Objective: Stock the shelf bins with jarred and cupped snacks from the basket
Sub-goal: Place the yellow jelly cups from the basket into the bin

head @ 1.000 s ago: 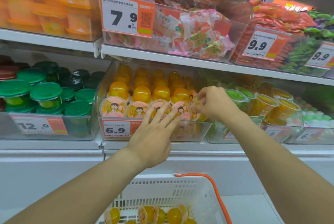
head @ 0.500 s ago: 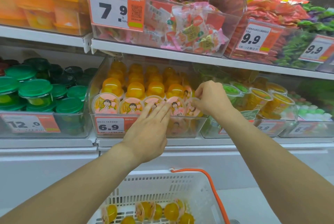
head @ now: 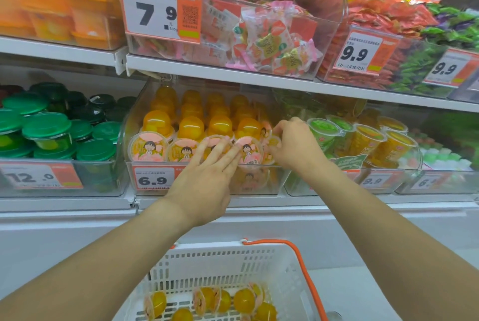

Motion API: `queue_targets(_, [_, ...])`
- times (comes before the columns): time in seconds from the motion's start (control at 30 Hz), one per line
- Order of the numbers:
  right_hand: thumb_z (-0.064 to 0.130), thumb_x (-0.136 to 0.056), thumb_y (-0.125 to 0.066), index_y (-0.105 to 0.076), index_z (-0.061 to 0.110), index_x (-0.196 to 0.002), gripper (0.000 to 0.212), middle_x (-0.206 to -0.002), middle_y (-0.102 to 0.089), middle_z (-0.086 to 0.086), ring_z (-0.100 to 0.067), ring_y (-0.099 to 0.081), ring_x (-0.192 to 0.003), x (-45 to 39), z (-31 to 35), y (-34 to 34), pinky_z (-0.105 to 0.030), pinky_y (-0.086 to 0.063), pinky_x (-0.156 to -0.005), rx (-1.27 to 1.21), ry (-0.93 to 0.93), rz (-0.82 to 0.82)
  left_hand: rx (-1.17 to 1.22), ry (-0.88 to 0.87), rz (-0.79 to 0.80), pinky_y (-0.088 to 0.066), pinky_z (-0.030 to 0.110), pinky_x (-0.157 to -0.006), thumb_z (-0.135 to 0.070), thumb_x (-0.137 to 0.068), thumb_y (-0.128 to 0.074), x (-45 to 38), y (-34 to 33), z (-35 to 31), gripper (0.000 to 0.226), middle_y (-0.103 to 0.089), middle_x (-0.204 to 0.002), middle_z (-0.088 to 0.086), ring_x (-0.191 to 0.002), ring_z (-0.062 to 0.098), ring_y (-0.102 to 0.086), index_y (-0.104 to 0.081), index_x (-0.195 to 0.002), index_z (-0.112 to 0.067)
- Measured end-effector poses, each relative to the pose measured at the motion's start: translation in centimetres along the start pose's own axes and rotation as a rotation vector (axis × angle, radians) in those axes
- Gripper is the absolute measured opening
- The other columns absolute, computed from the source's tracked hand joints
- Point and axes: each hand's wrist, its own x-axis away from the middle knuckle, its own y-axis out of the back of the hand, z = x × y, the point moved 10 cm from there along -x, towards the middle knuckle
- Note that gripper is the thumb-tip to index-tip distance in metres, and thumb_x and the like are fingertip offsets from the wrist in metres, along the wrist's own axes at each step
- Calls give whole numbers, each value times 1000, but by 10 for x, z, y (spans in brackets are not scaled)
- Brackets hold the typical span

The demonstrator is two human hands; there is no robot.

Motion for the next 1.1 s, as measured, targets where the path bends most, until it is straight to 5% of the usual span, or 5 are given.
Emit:
queue_targets(0.2, [10,-85,-67,-62,5,-102,18,-99,-66,-16,-35,-63,-89,2,-10,1,-32,-45,-65,59,-88,11,7,-3,-23,-8,52,-119,-35,-86,-50,0,0,0,71,-31,-161,7,-149,31,-24,-40,-151,-9])
queue_targets(0.6, [8,-85,-61,-74,11,-107,26,-94,-74,-11,-32,-67,-90,4,10,8,-44,-57,-82,-99,53,-145,38,-10,-36,1,52,-121,-34,-91,-43,2,-2,-1,73,-11,-167,7,-154,26,-7,-23,-157,-9])
queue_targets(0.77, [25,-96,-54,-73,19,-113,27,-110,-66,-7,-30,-48,-105,0,26,6,-45,-47,-90,37,198,-163,2,11,-42,-1,53,-119,-36,-88,-47,1,-3,1,74,-19,-164,14,-153,31,-12,-30,-154,-8])
queue_targets(0.87, [38,-97,-53,-63,32,-129,34,-119,-65,2,-28,-44,-113,2,39,-18,-43,-37,-98,-7,284,54,-45,31,-53,-8,56,-116,-38,-79,-57,2,-2,9,76,-31,-160,16,-149,37,-24,-43,-149,-13])
queue_targets(1.1, [45,-87,-68,-66,31,-107,25,-94,-68,10,-20,-45,-104,2,31,-9,-40,-27,-88,18,232,-64,-64,70,-69,-9,61,-114,-36,-75,-57,8,1,18,80,-36,-158,11,-145,41,-31,-40,-151,-22])
